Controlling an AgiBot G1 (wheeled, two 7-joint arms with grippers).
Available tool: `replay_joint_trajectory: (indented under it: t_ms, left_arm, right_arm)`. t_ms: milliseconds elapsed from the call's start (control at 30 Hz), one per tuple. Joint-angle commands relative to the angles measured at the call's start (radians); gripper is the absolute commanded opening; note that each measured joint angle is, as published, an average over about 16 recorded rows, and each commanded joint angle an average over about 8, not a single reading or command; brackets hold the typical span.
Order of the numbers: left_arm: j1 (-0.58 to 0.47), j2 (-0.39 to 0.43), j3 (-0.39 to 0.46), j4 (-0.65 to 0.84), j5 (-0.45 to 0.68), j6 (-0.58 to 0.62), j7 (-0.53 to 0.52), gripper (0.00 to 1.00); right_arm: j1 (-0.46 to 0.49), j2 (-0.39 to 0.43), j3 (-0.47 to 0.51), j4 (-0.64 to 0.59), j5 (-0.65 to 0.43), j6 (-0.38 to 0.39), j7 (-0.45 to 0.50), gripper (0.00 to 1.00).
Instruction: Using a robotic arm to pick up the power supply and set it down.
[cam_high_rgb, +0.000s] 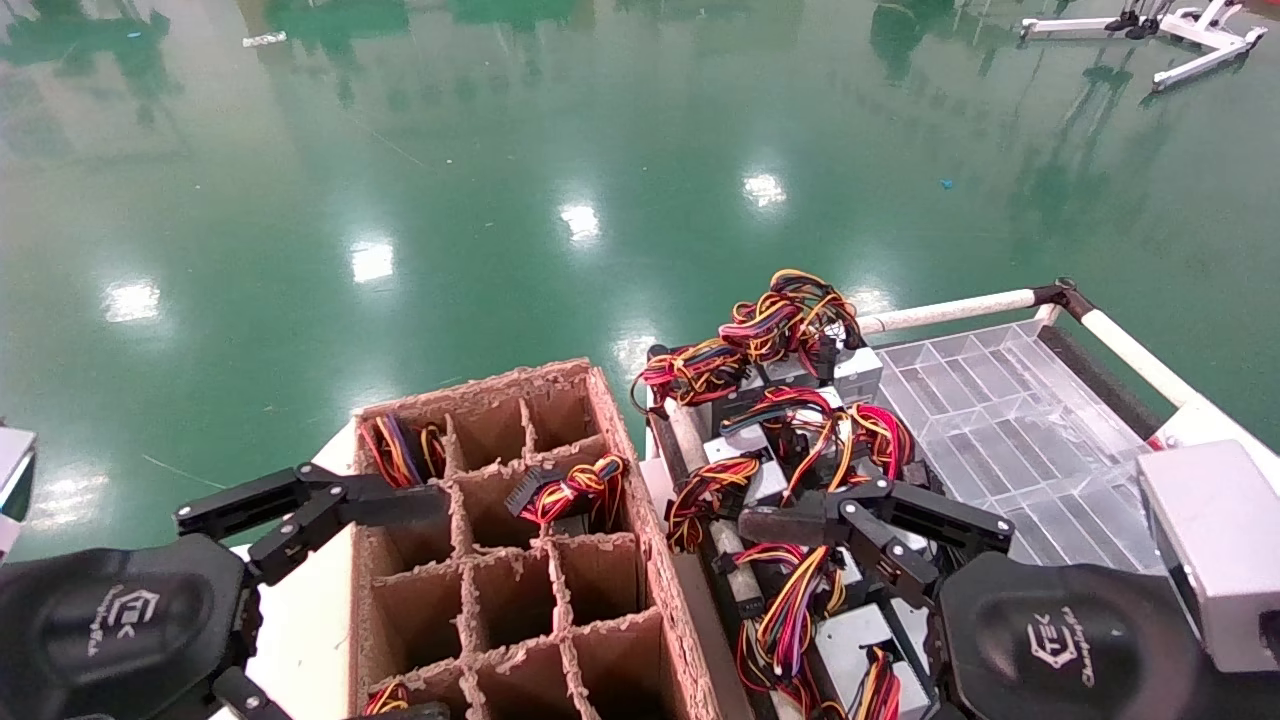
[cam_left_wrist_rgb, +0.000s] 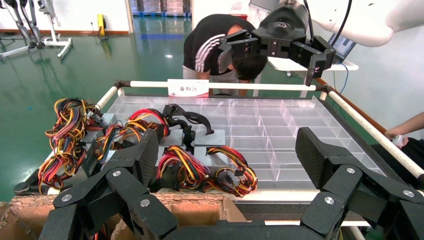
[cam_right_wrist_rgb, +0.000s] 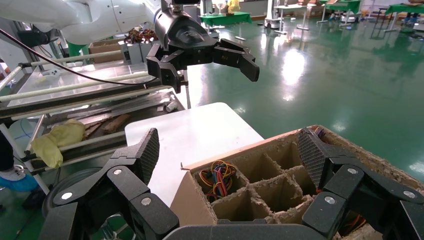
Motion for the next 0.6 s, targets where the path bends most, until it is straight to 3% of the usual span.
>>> replay_joint_trajectory:
  t_ms: [33,67,333,600]
  left_arm:
    - [0.000,0.000,0.000,0.000,0.000,0.000,0.000,1.00]
    - [0.000,0.000,0.000,0.000,0.000,0.000,0.000,1.00]
    - [0.000,0.000,0.000,0.000,0.000,0.000,0.000,0.02]
    - [0.000,0.000,0.000,0.000,0.000,0.000,0.000,0.00]
  right_arm:
    - [0.000,0.000,0.000,0.000,0.000,0.000,0.000,1.00]
    - [0.000,0.000,0.000,0.000,0.000,0.000,0.000,1.00]
    - [0.000,0.000,0.000,0.000,0.000,0.000,0.000,1.00]
    - [0.000,0.000,0.000,0.000,0.000,0.000,0.000,1.00]
